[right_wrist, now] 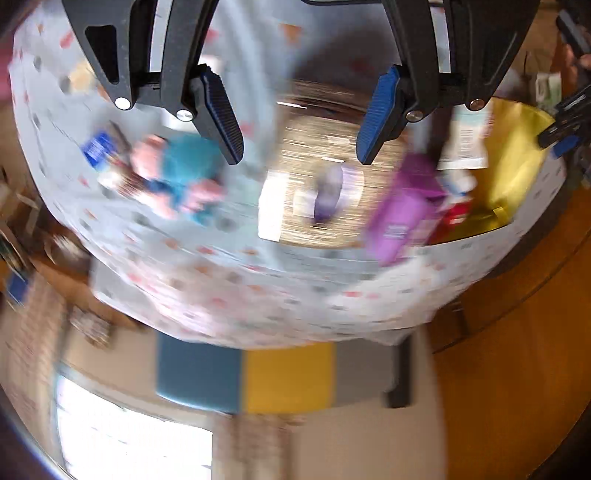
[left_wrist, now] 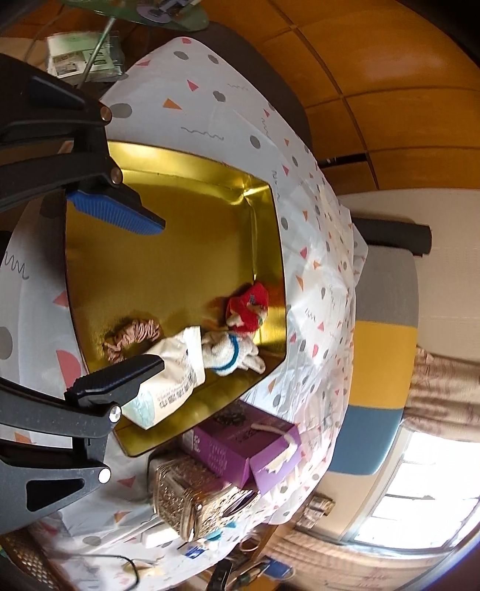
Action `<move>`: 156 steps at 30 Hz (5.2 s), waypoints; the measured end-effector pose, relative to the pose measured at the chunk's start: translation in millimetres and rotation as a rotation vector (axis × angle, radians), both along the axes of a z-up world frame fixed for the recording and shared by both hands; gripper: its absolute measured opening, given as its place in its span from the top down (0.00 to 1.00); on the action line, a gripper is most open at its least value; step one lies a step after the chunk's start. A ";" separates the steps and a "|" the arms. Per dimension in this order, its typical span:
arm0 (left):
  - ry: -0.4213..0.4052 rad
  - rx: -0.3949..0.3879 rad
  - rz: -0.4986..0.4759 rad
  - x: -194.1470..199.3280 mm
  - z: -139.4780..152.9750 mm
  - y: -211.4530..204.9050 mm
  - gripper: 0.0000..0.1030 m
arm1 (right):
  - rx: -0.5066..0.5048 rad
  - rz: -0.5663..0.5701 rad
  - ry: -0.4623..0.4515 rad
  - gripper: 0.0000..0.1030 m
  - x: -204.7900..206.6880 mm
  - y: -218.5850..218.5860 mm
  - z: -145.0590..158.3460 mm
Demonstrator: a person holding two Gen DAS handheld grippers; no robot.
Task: Organize soft objects
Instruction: 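Withdraw the right gripper and grasp the cream mesh sponge roll, then grasp the white foam block with the left gripper while the right gripper holds the mesh roll, then carry the foam block into the gold tray and open the left gripper while the right holds the roll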
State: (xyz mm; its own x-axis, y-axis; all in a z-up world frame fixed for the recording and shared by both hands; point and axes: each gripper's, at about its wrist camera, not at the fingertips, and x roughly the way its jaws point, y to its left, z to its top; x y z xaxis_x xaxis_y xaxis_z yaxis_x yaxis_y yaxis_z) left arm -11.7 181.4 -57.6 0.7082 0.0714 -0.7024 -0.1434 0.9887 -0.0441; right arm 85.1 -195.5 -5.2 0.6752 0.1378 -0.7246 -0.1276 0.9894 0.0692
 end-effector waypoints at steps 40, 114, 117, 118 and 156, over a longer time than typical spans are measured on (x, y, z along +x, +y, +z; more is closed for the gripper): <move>0.042 -0.077 -0.703 6.9 25.2 -182.2 0.33 | -0.009 -0.641 0.472 0.55 31.7 -239.9 -94.9; -0.014 -0.088 -0.165 212.6 107.3 -107.5 0.45 | 0.119 -0.648 0.500 0.48 53.2 -238.1 -142.8; 0.009 -0.107 -0.074 194.4 88.4 -46.6 0.45 | 0.119 -0.646 0.499 0.48 53.3 -237.9 -143.8; 0.016 -0.111 -0.045 185.6 80.2 -28.1 0.44 | 0.117 -0.646 0.499 0.48 53.3 -237.7 -144.0; 0.181 -0.254 0.225 121.4 -39.3 76.6 0.24 | -0.036 -0.546 0.464 0.46 54.5 -200.9 -143.2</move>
State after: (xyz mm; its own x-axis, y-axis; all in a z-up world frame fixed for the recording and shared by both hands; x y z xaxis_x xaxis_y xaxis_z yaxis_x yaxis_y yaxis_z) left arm 109.7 258.0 -96.9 0.5573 0.0185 -0.8301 -0.3834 0.8925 -0.2375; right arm 139.7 -396.4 -148.3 0.2623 -0.1615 -0.9514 0.4209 0.9063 -0.0378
